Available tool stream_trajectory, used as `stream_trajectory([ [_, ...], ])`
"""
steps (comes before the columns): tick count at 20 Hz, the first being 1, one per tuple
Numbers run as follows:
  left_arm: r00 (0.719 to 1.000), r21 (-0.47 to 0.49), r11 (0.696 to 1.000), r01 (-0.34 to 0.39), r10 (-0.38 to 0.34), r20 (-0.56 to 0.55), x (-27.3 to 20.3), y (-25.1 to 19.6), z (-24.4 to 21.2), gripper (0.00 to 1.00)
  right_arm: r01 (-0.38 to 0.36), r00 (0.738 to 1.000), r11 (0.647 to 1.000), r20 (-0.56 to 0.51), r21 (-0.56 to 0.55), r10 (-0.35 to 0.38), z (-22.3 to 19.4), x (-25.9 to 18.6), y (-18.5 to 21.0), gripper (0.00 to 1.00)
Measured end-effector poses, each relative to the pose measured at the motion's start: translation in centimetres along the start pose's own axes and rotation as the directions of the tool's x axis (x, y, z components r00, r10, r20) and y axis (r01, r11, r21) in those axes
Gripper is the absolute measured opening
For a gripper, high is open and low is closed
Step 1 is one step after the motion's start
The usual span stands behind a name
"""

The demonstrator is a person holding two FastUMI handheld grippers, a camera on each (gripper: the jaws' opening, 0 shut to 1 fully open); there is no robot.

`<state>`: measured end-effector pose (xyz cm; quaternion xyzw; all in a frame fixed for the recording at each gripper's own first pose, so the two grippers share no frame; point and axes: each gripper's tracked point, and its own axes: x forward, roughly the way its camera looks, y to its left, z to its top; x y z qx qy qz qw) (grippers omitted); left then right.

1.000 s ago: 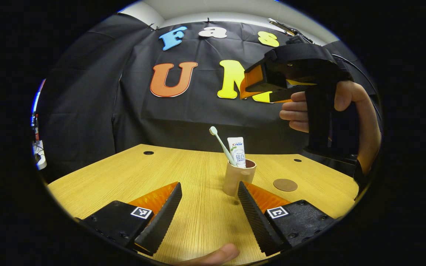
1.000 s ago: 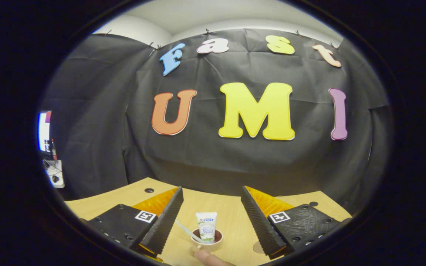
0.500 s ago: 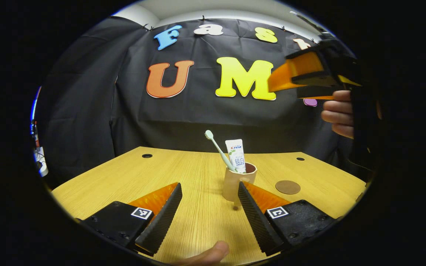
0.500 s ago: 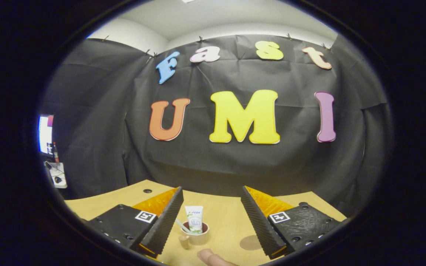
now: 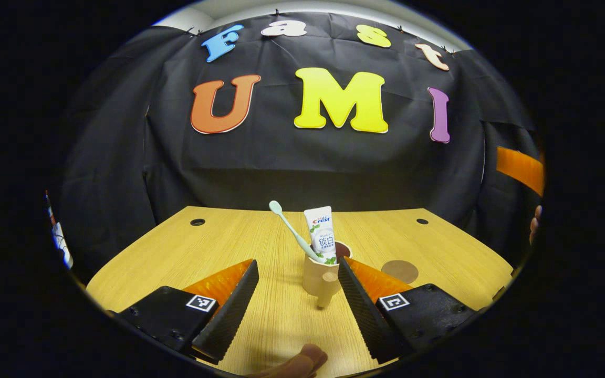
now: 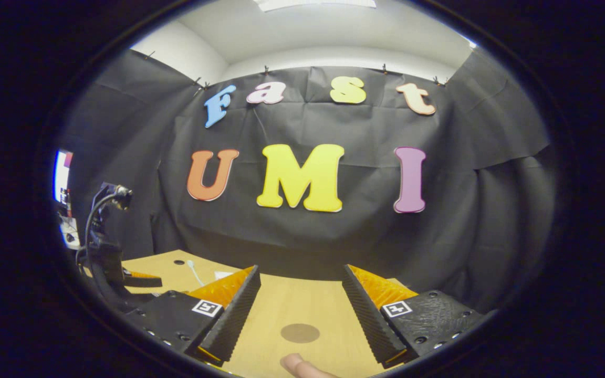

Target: Put the toothbrush and toothpaste on the desktop into the cup, then pick up the cup and place it on the coaster on the desktop.

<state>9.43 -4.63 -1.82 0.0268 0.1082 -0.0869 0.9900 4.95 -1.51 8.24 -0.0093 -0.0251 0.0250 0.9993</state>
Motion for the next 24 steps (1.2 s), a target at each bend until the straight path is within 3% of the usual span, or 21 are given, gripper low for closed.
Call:
stream_trajectory([
  [5, 0.991, -0.025, 1.000, 0.003, -0.006, -0.133, 1.1, -1.5, 1.1, 0.96, 0.079, 0.997, 0.997, -0.022, -0.005, -0.080, -2.1, -3.7, -6.6, 0.96],
  [8, 0.974, 0.026, 1.000, -0.004, 0.009, -0.226, 2.1, -2.3, 1.0, 0.96, 0.104, 0.994, 0.994, -0.042, 0.028, -0.103, -3.3, -5.4, -8.9, 0.96],
  [13, 0.918, 0.022, 1.000, 0.009, 0.001, -0.397, 3.9, -3.7, -0.3, 0.97, 0.123, 0.992, 0.991, -0.038, 0.043, -0.122, -4.1, -5.8, -11.1, 0.95],
  [17, 0.839, 0.031, 0.999, -0.013, 0.028, -0.544, 5.4, -3.4, -2.7, 0.97, 0.107, 0.994, 0.993, -0.031, 0.046, -0.106, -4.0, -6.3, -11.2, 0.95],
  [22, 0.657, 0.041, 0.999, 0.021, 0.017, -0.754, 6.7, -4.2, -7.8, 0.96, 0.104, 0.994, 0.992, -0.030, 0.071, -0.102, -4.0, -6.3, -11.6, 0.95],
  [24, 0.622, 0.059, 0.998, 0.016, 0.036, -0.782, 7.2, -3.8, -8.5, 0.93, 0.101, 0.995, 0.992, -0.025, 0.075, -0.099, -3.9, -6.4, -11.6, 0.96],
])
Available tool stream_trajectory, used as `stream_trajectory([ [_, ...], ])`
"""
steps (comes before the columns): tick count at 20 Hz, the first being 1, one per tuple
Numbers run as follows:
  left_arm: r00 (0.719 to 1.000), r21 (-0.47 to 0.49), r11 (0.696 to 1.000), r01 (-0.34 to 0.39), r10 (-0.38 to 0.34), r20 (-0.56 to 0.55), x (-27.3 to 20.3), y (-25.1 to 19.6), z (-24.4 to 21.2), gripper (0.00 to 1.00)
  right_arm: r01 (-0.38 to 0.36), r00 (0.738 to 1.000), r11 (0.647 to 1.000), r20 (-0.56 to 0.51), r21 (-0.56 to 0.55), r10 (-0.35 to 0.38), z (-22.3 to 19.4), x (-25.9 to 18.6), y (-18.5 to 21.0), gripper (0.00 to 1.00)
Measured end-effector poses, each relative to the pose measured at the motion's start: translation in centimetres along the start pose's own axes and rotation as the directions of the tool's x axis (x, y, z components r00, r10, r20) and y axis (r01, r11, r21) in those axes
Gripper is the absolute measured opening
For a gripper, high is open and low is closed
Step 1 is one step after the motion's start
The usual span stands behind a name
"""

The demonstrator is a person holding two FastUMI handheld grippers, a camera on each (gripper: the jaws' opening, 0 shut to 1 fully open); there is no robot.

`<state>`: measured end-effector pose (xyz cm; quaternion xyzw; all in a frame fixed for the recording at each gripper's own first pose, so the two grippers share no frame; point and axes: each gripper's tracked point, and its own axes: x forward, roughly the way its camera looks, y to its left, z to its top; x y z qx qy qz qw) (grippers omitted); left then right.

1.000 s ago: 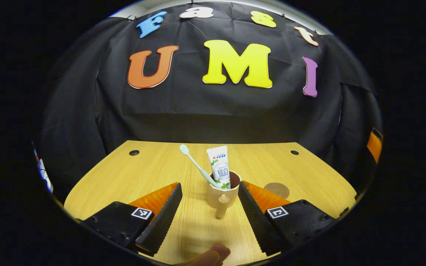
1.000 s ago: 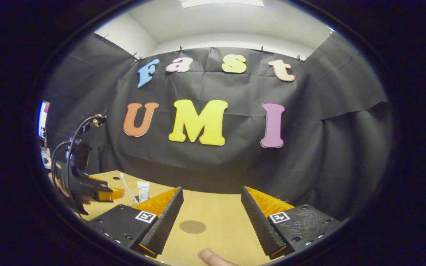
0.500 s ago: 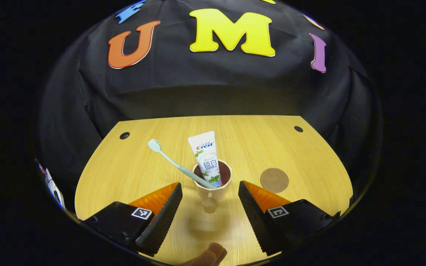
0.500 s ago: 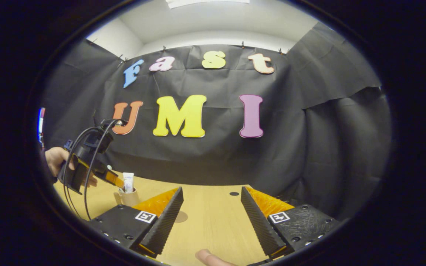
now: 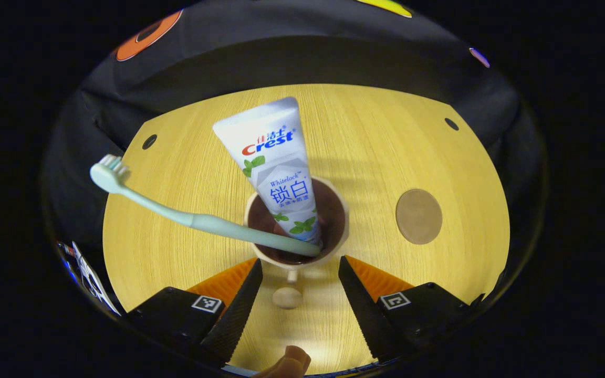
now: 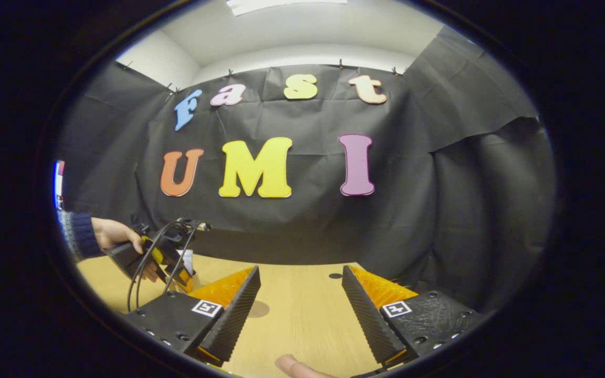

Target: Put the toothbrush and toothpaste on the desktop into the cup, then pick up the cup and place it on the coaster on the desktop.

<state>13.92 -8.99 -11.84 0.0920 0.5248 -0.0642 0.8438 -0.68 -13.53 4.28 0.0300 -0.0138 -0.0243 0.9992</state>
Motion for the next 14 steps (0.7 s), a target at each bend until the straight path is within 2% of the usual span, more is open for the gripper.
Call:
stream_trajectory([
  [5, 0.998, -0.013, 1.000, 0.008, -0.009, -0.066, 1.0, 0.3, 0.5, 0.91, -0.005, 1.000, 1.000, -0.010, 0.022, 0.005, -0.1, 0.3, -0.2, 0.96],
  [6, 0.998, -0.021, 1.000, 0.006, -0.007, -0.070, 1.0, 0.3, 0.8, 0.83, -0.003, 1.000, 1.000, -0.015, 0.028, 0.003, -0.2, 0.4, -0.2, 0.94],
  [8, 0.998, -0.016, 1.000, 0.006, -0.007, -0.063, 0.7, 0.1, 1.9, 0.79, 0.003, 1.000, 0.999, -0.018, 0.036, -0.003, -0.3, 0.5, -0.4, 0.94],
  [9, 0.998, -0.012, 1.000, 0.007, -0.008, -0.062, 0.5, 0.1, 2.4, 0.67, 0.005, 1.000, 0.999, -0.018, 0.037, -0.005, -0.3, 0.5, -0.5, 0.95],
  [11, 0.997, 0.002, 1.000, 0.004, -0.004, -0.072, -0.1, 0.2, 3.4, 0.58, 0.004, 1.000, 0.999, -0.017, 0.034, -0.003, -0.5, 0.3, -0.4, 0.94],
  [12, 0.998, 0.001, 1.000, 0.015, -0.015, -0.062, -0.7, 0.2, 4.1, 0.47, 0.004, 1.000, 1.000, -0.015, 0.031, -0.004, -0.4, 0.3, -0.3, 0.96],
  [14, 0.998, 0.001, 1.000, 0.027, -0.027, -0.063, -1.4, 0.3, 5.3, 0.31, 0.006, 1.000, 1.000, -0.010, 0.027, -0.005, -0.3, 0.4, -0.3, 0.94],
])
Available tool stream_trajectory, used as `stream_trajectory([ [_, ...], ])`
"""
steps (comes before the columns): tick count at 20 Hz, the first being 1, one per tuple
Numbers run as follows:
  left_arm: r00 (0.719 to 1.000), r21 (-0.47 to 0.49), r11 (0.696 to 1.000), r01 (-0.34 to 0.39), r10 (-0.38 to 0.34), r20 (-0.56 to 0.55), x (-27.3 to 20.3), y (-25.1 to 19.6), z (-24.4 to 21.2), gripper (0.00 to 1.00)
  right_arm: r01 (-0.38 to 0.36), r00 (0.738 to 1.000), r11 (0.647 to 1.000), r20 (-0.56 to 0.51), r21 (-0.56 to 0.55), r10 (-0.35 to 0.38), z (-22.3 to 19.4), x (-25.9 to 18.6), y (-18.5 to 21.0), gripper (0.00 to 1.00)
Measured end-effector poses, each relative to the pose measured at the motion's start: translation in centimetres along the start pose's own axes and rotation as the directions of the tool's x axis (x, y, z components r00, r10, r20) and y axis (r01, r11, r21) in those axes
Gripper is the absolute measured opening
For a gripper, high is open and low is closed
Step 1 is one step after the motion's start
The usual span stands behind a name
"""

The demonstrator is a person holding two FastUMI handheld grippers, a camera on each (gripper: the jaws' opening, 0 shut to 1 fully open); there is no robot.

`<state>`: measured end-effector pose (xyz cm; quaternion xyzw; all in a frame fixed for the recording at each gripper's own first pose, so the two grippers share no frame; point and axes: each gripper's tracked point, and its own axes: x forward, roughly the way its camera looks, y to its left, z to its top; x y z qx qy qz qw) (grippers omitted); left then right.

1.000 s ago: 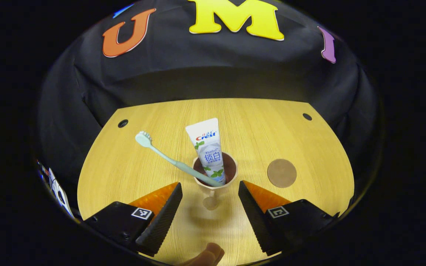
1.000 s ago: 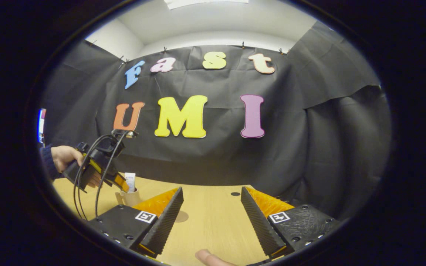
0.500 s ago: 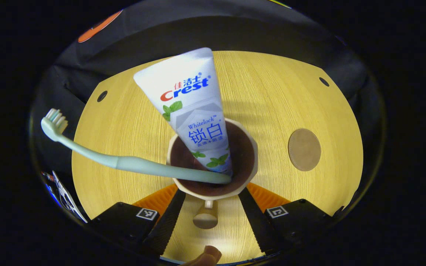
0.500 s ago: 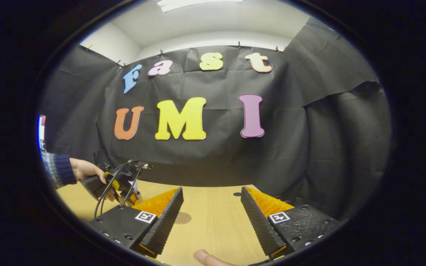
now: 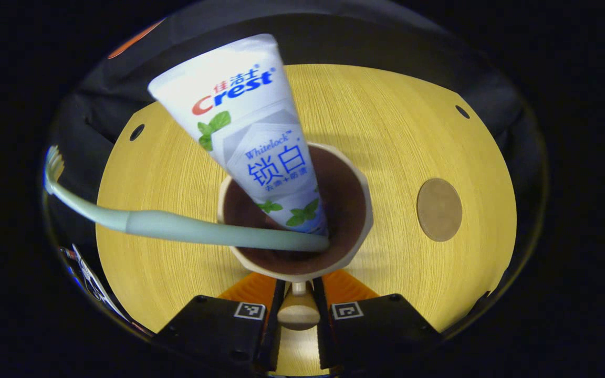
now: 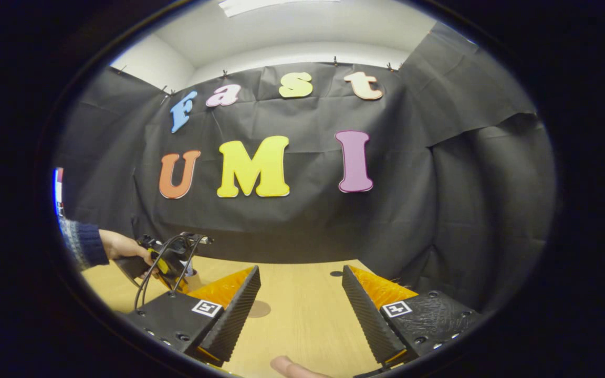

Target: Put the toothbrush and toothpaste on the desktop into the cup, then pick up the cup and place it on the coaster on the desktop.

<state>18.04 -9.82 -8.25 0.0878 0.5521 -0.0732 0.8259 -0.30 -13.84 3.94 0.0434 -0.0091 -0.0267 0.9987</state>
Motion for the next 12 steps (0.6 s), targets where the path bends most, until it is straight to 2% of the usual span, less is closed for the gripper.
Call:
stream_trajectory([
  [3, 0.999, -0.017, 1.000, -0.012, 0.013, 0.032, -2.2, 0.8, 2.6, 0.31, -0.001, 1.000, 1.000, 0.000, -0.001, 0.001, 0.0, 0.0, 0.2, 0.95],
  [5, 0.997, 0.005, 0.999, -0.039, 0.039, 0.066, -4.5, 1.2, 5.1, 0.31, -0.004, 1.000, 1.000, 0.001, -0.002, 0.004, 0.0, 0.0, 0.2, 0.95],
  [6, 0.996, 0.012, 0.999, -0.039, 0.038, 0.084, -5.2, -1.0, -1.4, 0.31, -0.003, 1.000, 1.000, 0.003, -0.006, 0.003, 0.0, -0.1, 0.2, 0.96],
  [7, 0.994, 0.023, 0.999, -0.041, 0.038, 0.099, -6.7, -2.7, 1.3, 0.31, -0.004, 1.000, 1.000, 0.004, -0.009, 0.004, 0.1, -0.1, 0.3, 0.96],
  [8, 0.993, 0.037, 0.998, -0.042, 0.037, 0.113, -6.4, -0.6, 4.9, 0.31, -0.005, 1.000, 1.000, 0.006, -0.013, 0.005, 0.1, -0.2, 0.4, 0.96],
  [9, 0.991, 0.045, 0.998, -0.034, 0.028, 0.130, -7.3, -3.3, 3.5, 0.31, -0.005, 1.000, 1.000, 0.008, -0.015, 0.005, 0.1, -0.3, 0.4, 0.96],
  [10, 0.990, 0.061, 0.998, -0.025, 0.016, 0.140, -10.9, -4.5, 4.2, 0.31, -0.003, 1.000, 1.000, 0.010, -0.017, 0.003, 0.1, -0.3, 0.4, 0.96],
  [12, 0.989, 0.097, 0.995, 0.000, -0.014, 0.150, -11.8, -6.3, 4.8, 0.31, 0.000, 1.000, 1.000, 0.012, -0.015, 0.000, 0.2, -0.3, 0.4, 0.96],
])
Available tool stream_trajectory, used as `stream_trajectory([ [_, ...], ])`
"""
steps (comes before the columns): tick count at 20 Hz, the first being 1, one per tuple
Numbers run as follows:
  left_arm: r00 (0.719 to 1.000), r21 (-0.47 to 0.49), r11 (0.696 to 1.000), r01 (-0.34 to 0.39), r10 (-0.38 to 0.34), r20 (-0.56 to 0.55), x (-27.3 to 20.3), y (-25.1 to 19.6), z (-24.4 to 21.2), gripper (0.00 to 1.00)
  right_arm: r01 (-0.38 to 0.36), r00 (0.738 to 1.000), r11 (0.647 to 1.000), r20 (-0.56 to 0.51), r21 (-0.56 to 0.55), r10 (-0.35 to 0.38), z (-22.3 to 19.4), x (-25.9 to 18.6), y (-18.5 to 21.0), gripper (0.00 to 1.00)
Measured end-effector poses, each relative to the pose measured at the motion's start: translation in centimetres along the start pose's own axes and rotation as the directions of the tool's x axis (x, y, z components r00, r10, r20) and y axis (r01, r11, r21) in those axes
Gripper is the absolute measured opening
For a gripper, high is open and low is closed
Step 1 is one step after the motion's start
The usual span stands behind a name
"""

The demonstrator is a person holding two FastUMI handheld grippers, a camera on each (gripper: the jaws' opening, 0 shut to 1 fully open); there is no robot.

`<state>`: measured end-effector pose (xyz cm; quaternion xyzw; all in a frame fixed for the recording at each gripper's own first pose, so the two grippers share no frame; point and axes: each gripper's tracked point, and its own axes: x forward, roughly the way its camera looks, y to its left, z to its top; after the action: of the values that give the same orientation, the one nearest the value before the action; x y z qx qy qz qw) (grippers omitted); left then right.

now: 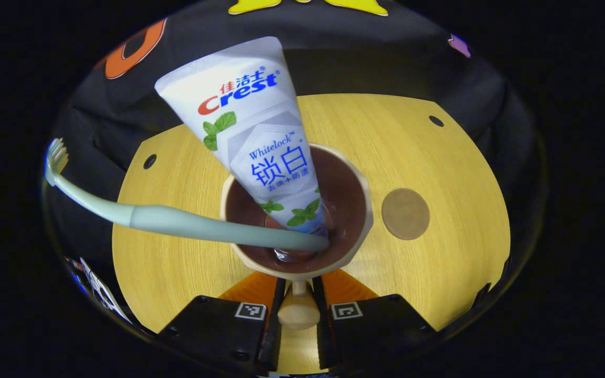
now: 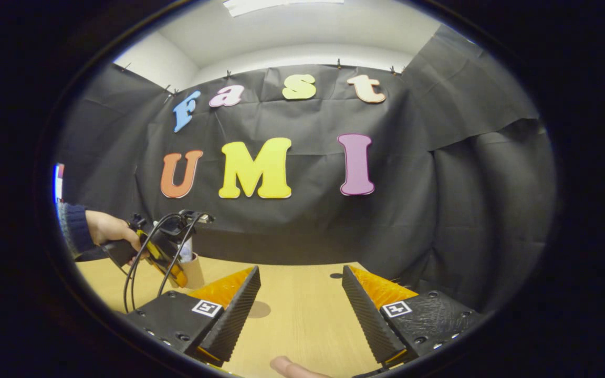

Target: Put the toothbrush and toothpaste on the desktop into the cup, then pick up the cup and place it on the coaster on the desktop.

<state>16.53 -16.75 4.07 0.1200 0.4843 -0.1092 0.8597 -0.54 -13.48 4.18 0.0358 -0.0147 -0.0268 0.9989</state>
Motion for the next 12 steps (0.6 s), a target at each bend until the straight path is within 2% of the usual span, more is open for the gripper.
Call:
stream_trajectory([
  [6, 0.996, 0.094, 0.992, 0.086, -0.085, -0.014, -5.3, -8.1, 1.8, 0.31, 0.020, 1.000, 1.000, 0.003, 0.002, -0.020, 0.1, 0.3, -0.7, 0.96],
  [7, 0.995, 0.110, 0.989, 0.095, -0.093, -0.024, -7.5, -10.3, 1.9, 0.31, 0.024, 1.000, 1.000, 0.003, 0.003, -0.024, 0.2, 0.3, -1.0, 0.96],
  [9, 0.993, 0.134, 0.985, 0.110, -0.105, -0.043, -6.7, -8.9, 2.0, 0.31, 0.035, 0.999, 0.999, 0.001, 0.012, -0.035, 0.2, 0.3, -1.7, 0.96],
  [12, 0.995, 0.164, 0.982, 0.097, -0.090, -0.050, -10.0, -12.0, 2.3, 0.31, 0.046, 0.999, 0.998, -0.005, 0.043, -0.046, 0.3, 0.5, -2.6, 0.96],
])
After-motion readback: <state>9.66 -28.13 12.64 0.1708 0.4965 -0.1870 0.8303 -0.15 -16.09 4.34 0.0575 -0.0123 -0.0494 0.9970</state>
